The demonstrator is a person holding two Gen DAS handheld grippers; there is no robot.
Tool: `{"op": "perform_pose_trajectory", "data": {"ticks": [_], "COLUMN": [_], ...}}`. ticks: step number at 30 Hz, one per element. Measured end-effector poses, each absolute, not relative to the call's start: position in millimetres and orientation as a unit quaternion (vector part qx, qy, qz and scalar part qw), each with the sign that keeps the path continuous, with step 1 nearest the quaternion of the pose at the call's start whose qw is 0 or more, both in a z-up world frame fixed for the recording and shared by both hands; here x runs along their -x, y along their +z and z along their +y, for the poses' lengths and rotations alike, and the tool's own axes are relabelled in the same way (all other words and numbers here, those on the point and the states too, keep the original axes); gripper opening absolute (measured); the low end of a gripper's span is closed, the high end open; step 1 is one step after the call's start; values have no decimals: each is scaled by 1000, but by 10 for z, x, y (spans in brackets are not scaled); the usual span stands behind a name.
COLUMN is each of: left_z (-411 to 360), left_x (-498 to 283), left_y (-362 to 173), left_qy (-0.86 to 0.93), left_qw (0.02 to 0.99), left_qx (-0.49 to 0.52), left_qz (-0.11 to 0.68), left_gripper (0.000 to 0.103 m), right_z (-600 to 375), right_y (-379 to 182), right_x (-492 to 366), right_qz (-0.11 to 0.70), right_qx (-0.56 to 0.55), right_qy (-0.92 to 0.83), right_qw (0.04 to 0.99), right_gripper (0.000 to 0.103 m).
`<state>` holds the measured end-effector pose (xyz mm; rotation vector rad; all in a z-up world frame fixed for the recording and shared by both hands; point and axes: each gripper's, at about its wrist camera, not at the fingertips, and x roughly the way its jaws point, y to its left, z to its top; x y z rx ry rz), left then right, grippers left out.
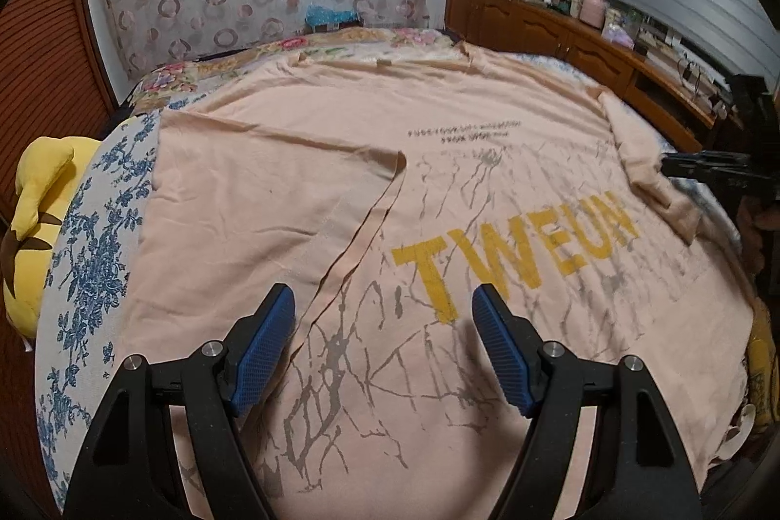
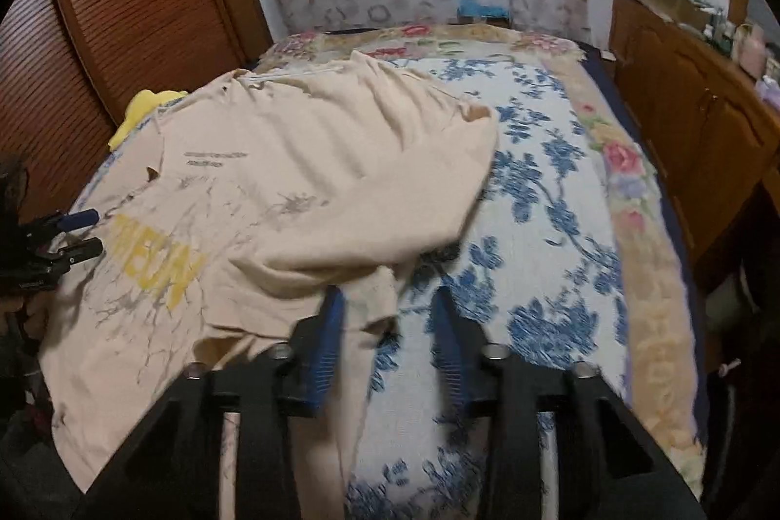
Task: Fold small clothes
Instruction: 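Fold that side edge inward over the shirt with the right tool, release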
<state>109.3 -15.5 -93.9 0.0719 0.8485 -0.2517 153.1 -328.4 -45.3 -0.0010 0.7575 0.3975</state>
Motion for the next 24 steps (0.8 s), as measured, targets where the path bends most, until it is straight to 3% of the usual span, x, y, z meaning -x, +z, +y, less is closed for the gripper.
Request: {"op": "perform_pose_trajectory", "data": {"ticks": [1, 2, 8, 22, 24], "left_z": [-159, -166, -191, -180, -189], "left_x": [-1072, -1060, -971, -952, -955], "left_y": [-913, -896, -799, -829, -830], "left_qy": [-123, -124, -132, -133, -135], "left_qw": [904, 906, 911, 910, 910], "left_qx": [-34, -34, -31, -24, -23], "left_qz": [407, 404, 390, 393, 393], "left_gripper": [76, 76, 76, 76, 76], "right_z": [-3262, -3256, -2971, -2237, -2260], "right_y": [-428, -383, -181, 119, 103], "right_x": [-1543, -1543, -1579, -1768, -1798], "right_qz": [363, 357, 331, 288, 290], "right_qx": [2, 6, 35, 57, 61], "right_qy": [197, 201, 231, 313, 299], "right_qw": [911, 912, 914, 903, 907], "right_gripper": [22, 10, 3, 4, 24]}}
